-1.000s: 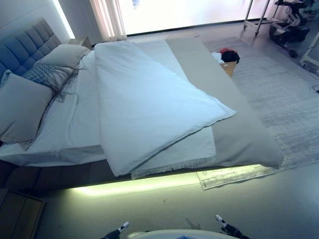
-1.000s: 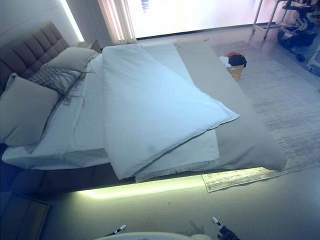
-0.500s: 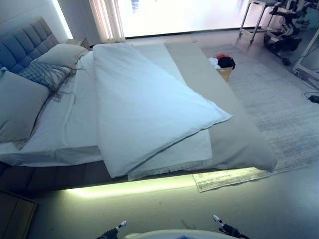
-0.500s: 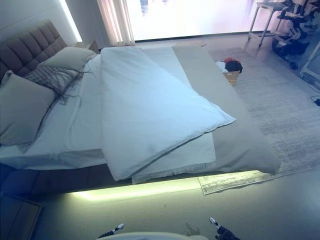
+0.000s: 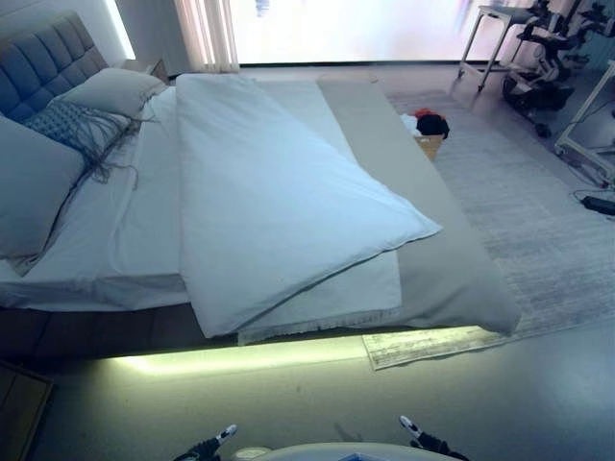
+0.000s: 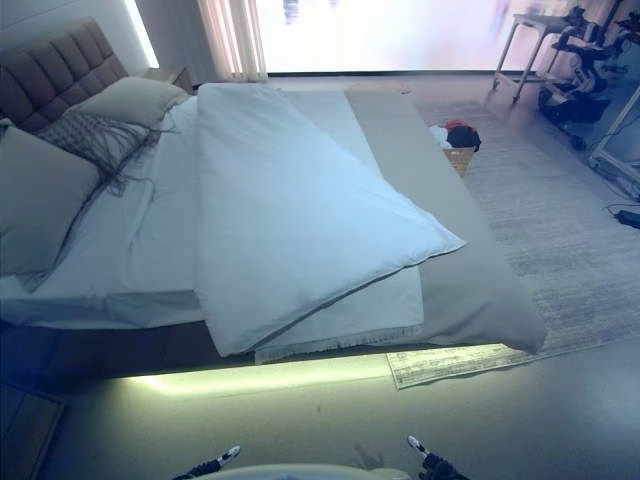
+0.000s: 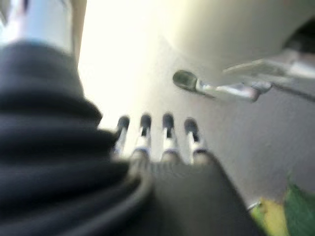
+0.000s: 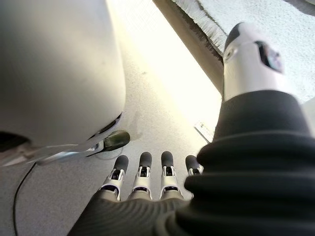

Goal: Make the bed neatly

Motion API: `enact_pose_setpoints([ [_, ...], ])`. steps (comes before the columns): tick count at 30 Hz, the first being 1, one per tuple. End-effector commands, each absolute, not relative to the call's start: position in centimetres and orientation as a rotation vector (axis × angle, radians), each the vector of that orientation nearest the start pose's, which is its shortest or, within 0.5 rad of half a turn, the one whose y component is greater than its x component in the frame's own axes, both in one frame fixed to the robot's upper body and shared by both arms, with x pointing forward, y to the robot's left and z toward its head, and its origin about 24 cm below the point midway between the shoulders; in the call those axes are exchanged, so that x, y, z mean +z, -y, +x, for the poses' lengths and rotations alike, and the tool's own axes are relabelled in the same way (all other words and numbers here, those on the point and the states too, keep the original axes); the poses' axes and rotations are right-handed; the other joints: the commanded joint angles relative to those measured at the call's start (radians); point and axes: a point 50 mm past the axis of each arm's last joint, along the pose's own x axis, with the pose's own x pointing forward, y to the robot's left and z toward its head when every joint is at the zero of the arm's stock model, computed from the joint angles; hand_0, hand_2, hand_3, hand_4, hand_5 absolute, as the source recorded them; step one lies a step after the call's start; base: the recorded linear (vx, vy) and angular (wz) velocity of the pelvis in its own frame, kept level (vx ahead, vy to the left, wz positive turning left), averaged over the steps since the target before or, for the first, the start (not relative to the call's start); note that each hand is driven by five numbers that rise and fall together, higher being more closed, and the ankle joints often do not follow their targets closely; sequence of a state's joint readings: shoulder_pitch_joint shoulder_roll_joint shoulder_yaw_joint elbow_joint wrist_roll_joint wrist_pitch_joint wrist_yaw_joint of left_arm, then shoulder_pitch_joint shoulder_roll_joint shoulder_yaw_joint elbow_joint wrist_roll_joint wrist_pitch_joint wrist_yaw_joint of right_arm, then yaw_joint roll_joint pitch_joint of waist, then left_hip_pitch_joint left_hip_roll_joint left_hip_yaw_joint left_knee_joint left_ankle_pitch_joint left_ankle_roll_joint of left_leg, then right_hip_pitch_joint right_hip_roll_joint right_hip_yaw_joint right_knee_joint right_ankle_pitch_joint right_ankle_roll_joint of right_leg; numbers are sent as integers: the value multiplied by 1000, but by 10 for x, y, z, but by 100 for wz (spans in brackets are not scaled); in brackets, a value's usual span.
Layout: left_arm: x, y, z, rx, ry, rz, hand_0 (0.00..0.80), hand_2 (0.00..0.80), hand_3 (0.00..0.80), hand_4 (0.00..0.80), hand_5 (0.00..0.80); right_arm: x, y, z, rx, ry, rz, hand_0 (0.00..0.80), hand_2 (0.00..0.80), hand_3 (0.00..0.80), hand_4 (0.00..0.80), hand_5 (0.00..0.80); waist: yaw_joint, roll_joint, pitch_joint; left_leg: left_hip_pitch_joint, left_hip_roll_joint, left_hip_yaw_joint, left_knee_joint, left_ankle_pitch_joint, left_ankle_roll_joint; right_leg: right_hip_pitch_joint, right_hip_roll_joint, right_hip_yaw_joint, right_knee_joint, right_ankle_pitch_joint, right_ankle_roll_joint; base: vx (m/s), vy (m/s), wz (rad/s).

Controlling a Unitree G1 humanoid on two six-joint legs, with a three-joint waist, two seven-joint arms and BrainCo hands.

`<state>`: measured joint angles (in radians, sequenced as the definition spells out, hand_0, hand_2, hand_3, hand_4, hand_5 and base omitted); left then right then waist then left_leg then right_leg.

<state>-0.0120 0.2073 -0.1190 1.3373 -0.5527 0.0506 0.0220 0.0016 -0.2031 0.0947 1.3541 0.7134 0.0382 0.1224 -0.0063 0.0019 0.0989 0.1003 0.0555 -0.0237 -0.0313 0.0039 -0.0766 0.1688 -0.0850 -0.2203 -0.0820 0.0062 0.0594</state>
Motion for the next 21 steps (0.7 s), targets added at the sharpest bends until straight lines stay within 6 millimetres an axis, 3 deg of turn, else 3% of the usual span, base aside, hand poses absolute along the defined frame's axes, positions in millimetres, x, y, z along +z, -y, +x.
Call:
enact_pose_setpoints([
  [1, -167, -223, 88, 521, -1228, -326, 0, 0, 0, 0, 0, -167, 222, 87, -421, -1221, 460, 0, 0, 0, 0, 0, 42, -15, 84, -57, 17, 63, 8, 101, 1, -48, 3, 38, 127, -2, 1, 89, 329, 38],
  [2, -167, -223, 90, 562, -1203, -345, 0, 0, 0, 0, 0, -165, 226, 89, -423, -1208, 451, 0, 0, 0, 0, 0, 46, -8, 97, -98, 66, 66, -12, 150, -23, -44, -6, 49, 124, -13, 2, 82, 302, 18],
  [3, -166, -223, 90, 574, -1196, -341, 0, 0, 0, 0, 0, -164, 228, 91, -427, -1201, 449, 0, 0, 0, 0, 0, 49, -4, 104, -112, 89, 69, -24, 176, -34, -41, -10, 52, 126, -21, 2, 101, 426, 8],
  [4, -165, -224, 95, 598, -1167, -307, 0, 0, 0, 0, 0, -163, 232, 92, -445, -1173, 457, 0, 0, 0, 0, 0, 46, 4, 115, -158, 147, 97, -35, 221, -52, -39, -24, 46, 133, -38, 4, 97, 395, 9],
  [7, -162, -225, 105, 635, -1125, -285, 0, 0, 0, 0, 0, -162, 238, 90, -484, -1139, 486, 0, 0, 0, 0, 0, 29, 17, 121, -206, 211, 145, -40, 218, -63, -48, -71, 39, 192, -86, 19, 115, 435, 20],
  [10, -161, -223, 111, 599, -1124, -260, 0, 0, 0, 0, 0, -164, 237, 83, -519, -1156, 469, 0, 0, 0, 0, 0, 24, 28, 116, -212, 198, 139, -21, 198, -64, -67, -140, 59, 268, -121, 62, 159, 431, -12],
  [12, -158, -228, 114, 571, -1101, -222, 0, 0, 0, 0, 0, -165, 241, 73, -574, -1154, 501, 0, 0, 0, 0, 0, 16, 19, 126, -251, 178, 141, 116, 178, -80, -60, -181, 67, 293, -108, 87, 226, 334, -40],
  [15, -157, -231, 117, 563, -1080, -230, 0, 0, 0, 0, 0, -166, 244, 60, -543, -1174, 484, 0, 0, 0, 0, 0, 13, 3, 117, -251, 161, 167, 169, 136, -59, -27, -226, 68, 267, -75, 117, 274, 243, -30],
  [17, -155, -234, 120, 570, -1073, -219, 0, 0, 0, 0, 0, -166, 240, 64, -503, -1166, 476, 0, 0, 0, 0, 0, 22, -8, 113, -269, 158, 161, 201, 117, -52, -10, -237, 75, 237, -61, 132, 158, 85, -5],
  [21, -152, -233, 131, 541, -1051, -191, 0, 0, 0, 0, 0, -163, 226, 92, -403, -1107, 472, 0, 0, 0, 0, 0, 56, -38, 105, -362, 182, 177, 308, 88, -67, 21, -279, 68, 161, -12, 156, 66, 58, -10],
])
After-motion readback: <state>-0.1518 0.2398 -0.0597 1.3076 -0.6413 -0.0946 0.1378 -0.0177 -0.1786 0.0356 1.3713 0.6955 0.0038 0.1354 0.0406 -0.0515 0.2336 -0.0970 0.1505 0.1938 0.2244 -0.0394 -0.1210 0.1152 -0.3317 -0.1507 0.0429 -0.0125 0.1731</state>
